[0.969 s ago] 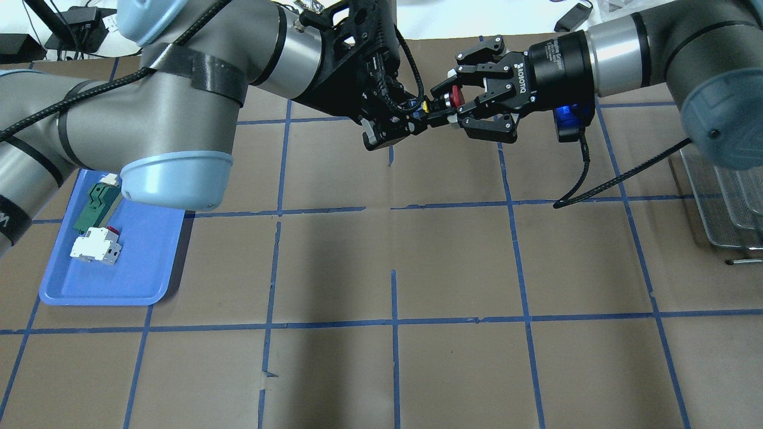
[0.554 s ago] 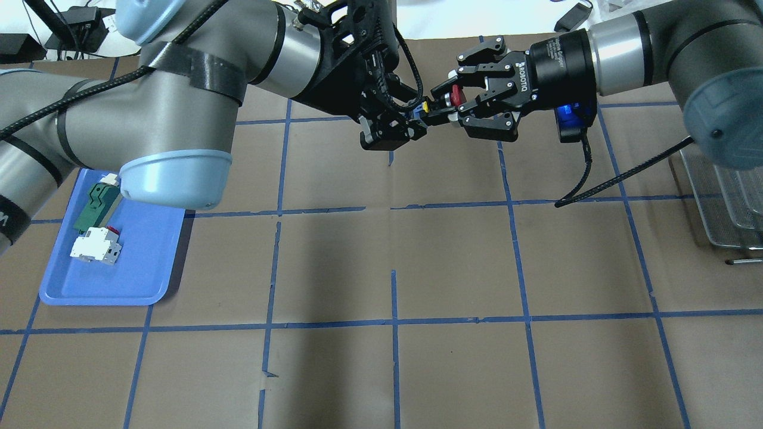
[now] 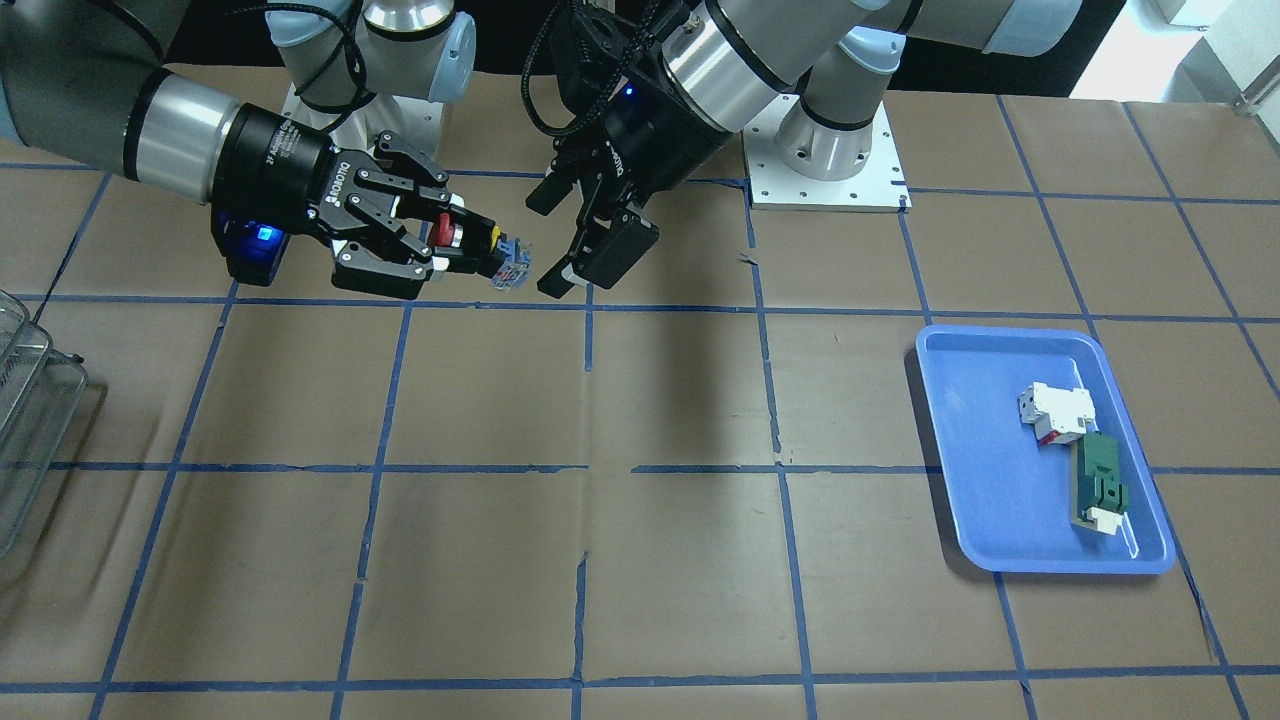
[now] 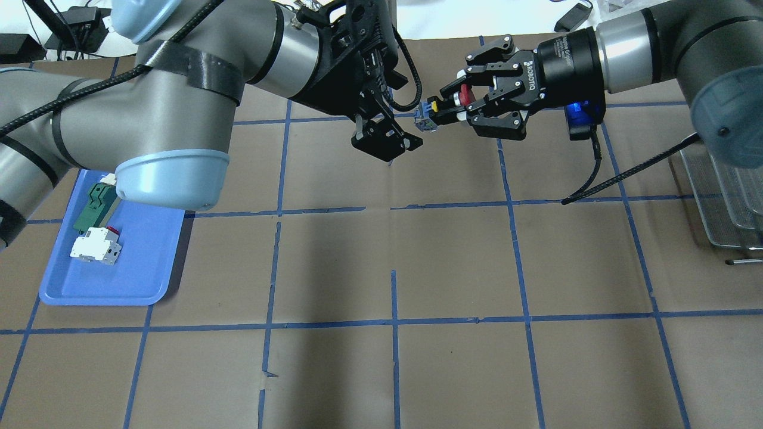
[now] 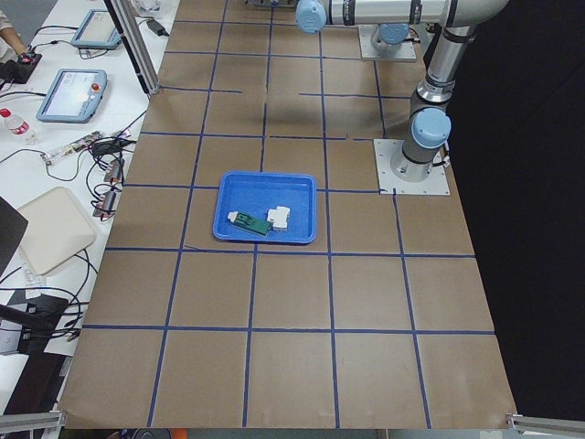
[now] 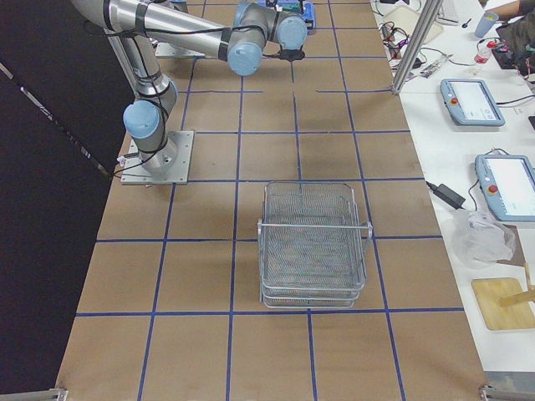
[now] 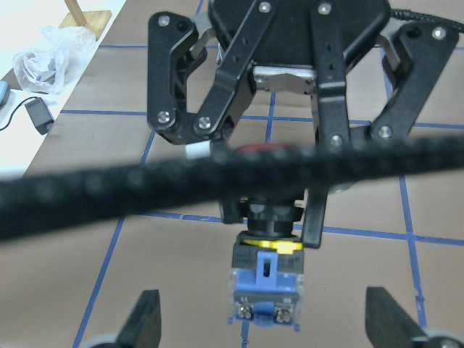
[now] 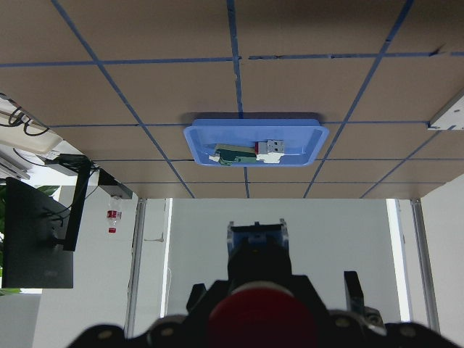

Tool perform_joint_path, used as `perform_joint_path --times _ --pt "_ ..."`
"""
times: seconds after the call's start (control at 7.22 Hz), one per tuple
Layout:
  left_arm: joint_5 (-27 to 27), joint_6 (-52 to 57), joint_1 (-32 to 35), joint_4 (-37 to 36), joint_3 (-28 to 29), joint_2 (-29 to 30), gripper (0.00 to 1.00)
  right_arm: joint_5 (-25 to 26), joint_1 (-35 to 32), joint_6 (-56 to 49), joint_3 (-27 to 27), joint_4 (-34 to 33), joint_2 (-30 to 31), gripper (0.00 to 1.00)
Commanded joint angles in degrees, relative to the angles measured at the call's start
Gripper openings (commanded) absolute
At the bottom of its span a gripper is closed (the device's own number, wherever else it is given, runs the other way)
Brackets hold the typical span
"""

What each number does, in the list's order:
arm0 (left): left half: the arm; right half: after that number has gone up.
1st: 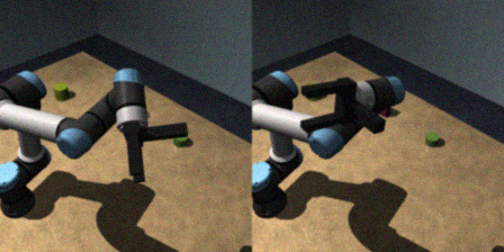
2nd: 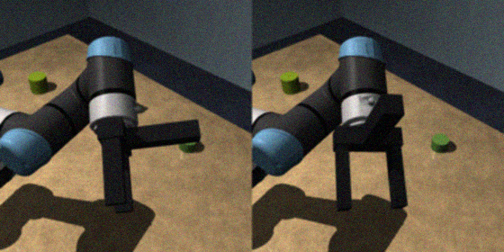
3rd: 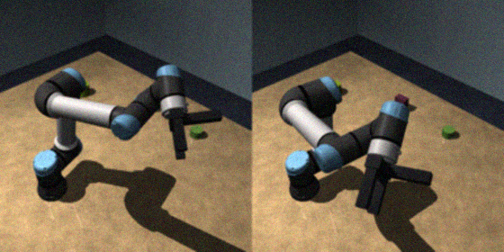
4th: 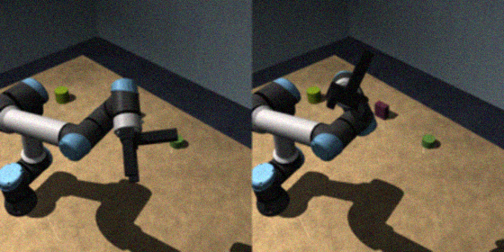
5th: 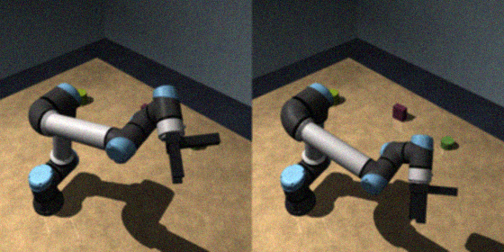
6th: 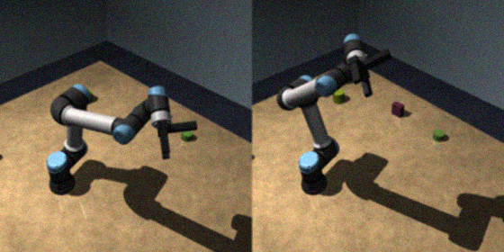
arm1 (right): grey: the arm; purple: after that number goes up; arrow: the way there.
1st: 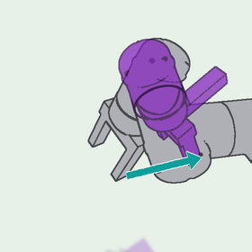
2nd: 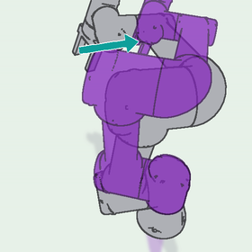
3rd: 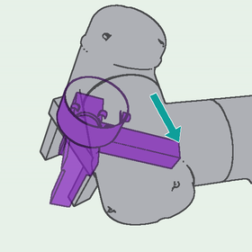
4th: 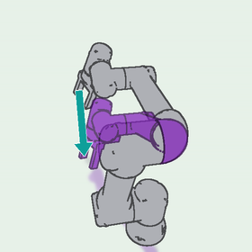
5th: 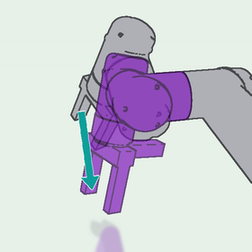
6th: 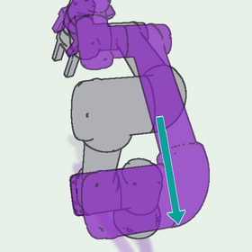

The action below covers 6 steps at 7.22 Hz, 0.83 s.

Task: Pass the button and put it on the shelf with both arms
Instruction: 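Open and withdraw the left gripper while the right gripper carries the button away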

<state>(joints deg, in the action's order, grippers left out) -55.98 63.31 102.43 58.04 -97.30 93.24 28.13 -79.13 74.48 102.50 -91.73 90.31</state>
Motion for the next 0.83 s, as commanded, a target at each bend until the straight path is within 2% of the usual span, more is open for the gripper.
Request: perform_joint_path --times 0.0,0.14,0.28,0.42,0.69 --pt "-10.0 -0.1 -0.2 8.8 2.0 0.1 1.0 6.5 3.9 -3.2 -0.3 -3.8 0.0 0.0" --pt "-13.7 -0.2 -1.2 15.0 4.3 0.3 1.0 12.2 4.8 -10.5 -1.2 -4.7 0.1 0.0" --pt "-19.6 -2.9 -2.2 19.5 5.5 0.2 1.0 19.6 5.0 -18.1 -3.2 -4.8 0.4 0.0" --pt "-24.0 -4.7 -5.2 20.1 4.9 0.2 1.0 27.2 5.5 -26.3 -4.6 -4.7 0.9 0.0" --pt "-29.1 -7.9 -9.6 22.0 4.4 -0.7 1.0 41.9 9.0 -48.0 -4.8 -5.0 1.5 0.0"
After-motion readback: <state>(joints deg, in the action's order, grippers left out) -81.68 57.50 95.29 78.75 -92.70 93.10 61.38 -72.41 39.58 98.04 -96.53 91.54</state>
